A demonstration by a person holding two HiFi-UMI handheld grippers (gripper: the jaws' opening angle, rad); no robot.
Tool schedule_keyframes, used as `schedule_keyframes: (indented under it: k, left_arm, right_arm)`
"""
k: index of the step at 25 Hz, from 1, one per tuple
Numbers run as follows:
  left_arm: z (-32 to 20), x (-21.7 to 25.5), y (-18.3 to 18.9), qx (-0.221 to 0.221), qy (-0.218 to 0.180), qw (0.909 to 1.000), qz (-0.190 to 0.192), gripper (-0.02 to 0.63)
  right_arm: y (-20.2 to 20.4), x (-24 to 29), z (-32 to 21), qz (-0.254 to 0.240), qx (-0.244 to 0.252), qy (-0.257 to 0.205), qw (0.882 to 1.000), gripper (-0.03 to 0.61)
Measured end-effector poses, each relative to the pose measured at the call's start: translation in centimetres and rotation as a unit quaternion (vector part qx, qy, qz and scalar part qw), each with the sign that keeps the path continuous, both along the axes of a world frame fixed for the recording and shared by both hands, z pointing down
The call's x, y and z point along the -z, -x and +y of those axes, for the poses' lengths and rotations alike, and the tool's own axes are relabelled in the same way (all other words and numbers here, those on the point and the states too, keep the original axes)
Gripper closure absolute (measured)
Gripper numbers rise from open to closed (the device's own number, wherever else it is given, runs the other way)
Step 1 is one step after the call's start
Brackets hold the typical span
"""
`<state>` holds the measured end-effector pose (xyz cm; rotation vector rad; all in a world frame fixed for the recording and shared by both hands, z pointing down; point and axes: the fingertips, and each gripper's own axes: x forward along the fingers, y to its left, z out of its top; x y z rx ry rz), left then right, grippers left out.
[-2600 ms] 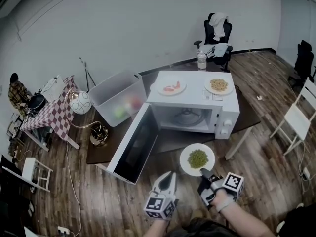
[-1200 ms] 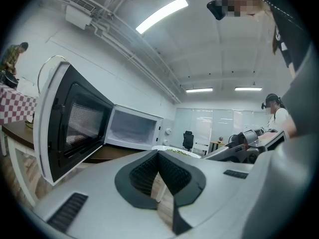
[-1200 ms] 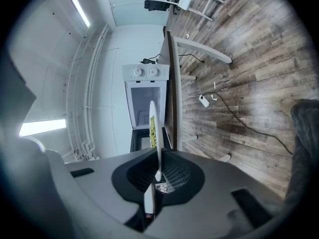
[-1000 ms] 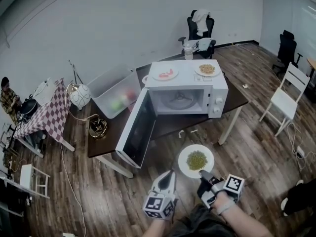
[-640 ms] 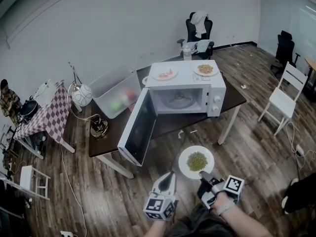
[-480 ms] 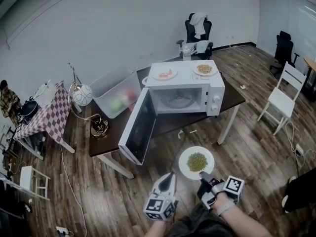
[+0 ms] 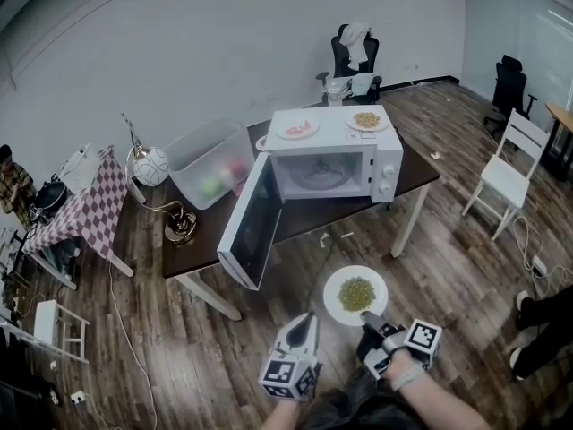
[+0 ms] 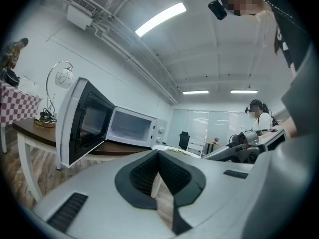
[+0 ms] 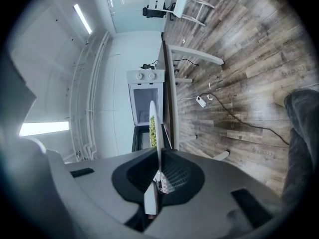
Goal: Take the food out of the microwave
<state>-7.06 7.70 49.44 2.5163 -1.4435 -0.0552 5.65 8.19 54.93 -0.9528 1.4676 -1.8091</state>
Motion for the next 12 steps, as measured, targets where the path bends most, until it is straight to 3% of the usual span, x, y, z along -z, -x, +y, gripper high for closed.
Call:
schedule_keyframes:
  k: [12]
  left_arm:
    - [0.73, 0.31, 0.93, 0.014, -0.006, 0.9999, 0.0, 0.612]
  right_arm:
    - [0.49, -0.14, 0.84, 0.008, 0.015, -0.002, 1.0, 0.566]
